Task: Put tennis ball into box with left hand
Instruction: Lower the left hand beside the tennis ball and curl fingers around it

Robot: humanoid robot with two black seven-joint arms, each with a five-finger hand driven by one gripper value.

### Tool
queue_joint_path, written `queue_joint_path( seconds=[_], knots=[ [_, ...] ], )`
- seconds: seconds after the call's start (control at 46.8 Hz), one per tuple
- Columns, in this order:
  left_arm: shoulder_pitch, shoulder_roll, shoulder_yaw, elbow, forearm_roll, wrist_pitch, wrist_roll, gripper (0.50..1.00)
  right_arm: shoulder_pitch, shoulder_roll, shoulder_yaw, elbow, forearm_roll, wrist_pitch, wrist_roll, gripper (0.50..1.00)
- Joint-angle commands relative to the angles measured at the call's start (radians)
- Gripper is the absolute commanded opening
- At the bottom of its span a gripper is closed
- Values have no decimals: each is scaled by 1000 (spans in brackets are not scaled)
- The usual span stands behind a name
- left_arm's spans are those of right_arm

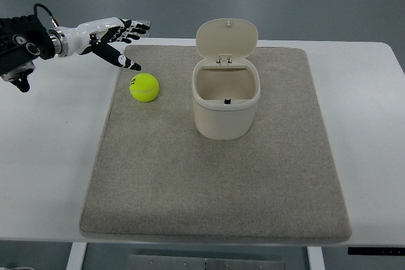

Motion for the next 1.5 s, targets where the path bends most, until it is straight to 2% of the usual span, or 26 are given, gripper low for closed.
queue_joint_path(
  seconds=[0.0,0.406,0.598,0.833,1.089,1.474],
  knots=[
    [6,-4,1,1,12,4,-1,954,0,0,0,0,0,0,0,901],
    [43,-21,10,-2,144,37,-10,930,0,0,0,0,0,0,0,901],
    [47,-29,5,-17,145,37,-10,932,1,0,0,0,0,0,0,901],
    [29,-17,-15,-22,145,4,-11,934,0,0,0,0,0,0,0,901],
    [13,9,-5,-58,176,2,-15,934,0,0,0,0,0,0,0,901],
    [23,8,-5,-58,279,11,-28,932,0,0,0,0,0,0,0,901]
  ],
)
